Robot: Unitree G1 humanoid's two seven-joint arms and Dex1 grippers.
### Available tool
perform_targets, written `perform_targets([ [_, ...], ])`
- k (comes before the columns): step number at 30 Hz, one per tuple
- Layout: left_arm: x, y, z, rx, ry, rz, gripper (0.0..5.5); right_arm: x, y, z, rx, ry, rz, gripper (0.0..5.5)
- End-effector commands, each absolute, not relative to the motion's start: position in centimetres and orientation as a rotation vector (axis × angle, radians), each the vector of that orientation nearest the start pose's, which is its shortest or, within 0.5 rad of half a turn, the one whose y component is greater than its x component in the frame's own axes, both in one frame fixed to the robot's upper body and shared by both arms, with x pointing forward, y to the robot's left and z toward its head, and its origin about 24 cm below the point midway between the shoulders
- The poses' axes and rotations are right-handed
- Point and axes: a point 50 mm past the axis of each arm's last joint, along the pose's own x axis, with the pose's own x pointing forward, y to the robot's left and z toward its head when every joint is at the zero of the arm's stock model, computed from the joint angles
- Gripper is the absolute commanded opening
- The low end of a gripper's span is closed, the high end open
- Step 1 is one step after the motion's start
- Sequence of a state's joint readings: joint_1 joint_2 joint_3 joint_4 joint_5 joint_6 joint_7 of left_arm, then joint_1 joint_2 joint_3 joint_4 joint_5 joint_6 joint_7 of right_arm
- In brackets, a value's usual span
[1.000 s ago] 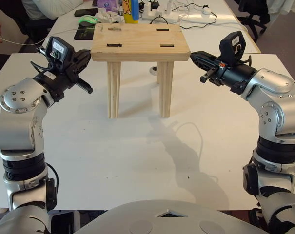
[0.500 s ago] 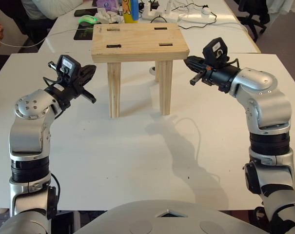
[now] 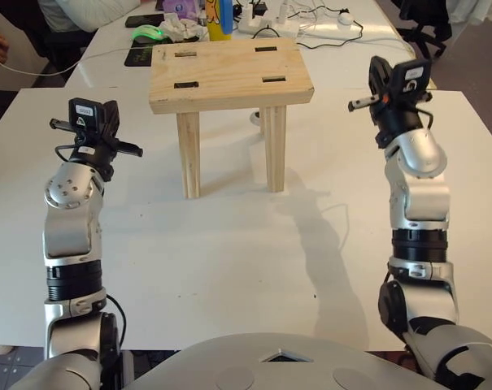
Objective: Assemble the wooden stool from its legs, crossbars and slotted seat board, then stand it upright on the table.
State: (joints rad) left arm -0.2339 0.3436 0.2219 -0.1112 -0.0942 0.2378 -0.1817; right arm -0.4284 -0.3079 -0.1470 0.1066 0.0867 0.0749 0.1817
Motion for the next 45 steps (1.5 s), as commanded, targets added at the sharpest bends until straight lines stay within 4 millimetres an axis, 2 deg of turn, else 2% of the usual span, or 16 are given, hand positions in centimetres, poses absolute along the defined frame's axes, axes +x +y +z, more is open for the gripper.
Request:
perform_targets([
  [1,27.6,23.1,10.6,0.148,-0.12,0.08,0.0,31.7,-20.6,11.5,-0.141,-0.193,0.065,0.01],
  [6,26.9,22.0,8.4,0.12,-0.091,0.094,0.0,31.1,-20.6,9.1,-0.121,-0.129,0.054,0.01],
  [10,26.7,21.9,7.6,0.109,-0.075,0.098,0.0,31.2,-20.9,8.4,-0.12,-0.114,0.046,0.01],
  [15,26.7,21.8,7.5,0.094,-0.07,0.098,0.0,31.4,-20.9,8.2,-0.115,-0.103,0.042,0.01],
  [19,25.9,21.5,7.4,0.087,-0.067,0.102,0.0,31.2,-20.9,8.0,-0.117,-0.085,0.048,0.01],
  [24,25.1,21.1,7.2,0.088,-0.045,0.086,0.0,29.6,-21.6,6.9,-0.117,-0.044,0.024,0.01],
  [30,25.4,20.8,7.0,0.088,-0.025,0.057,0.0,28.6,-22.4,6.0,-0.115,-0.013,-0.022,0.01],
  [38,24.3,19.6,6.0,0.065,-0.007,0.062,0.0,29.6,-21.7,6.2,-0.109,-0.016,0.017,0.01],
  [45,24.9,20.0,6.4,0.068,-0.017,0.06,0.0,29.2,-21.6,5.4,-0.108,-0.005,0.011,0.01],
])
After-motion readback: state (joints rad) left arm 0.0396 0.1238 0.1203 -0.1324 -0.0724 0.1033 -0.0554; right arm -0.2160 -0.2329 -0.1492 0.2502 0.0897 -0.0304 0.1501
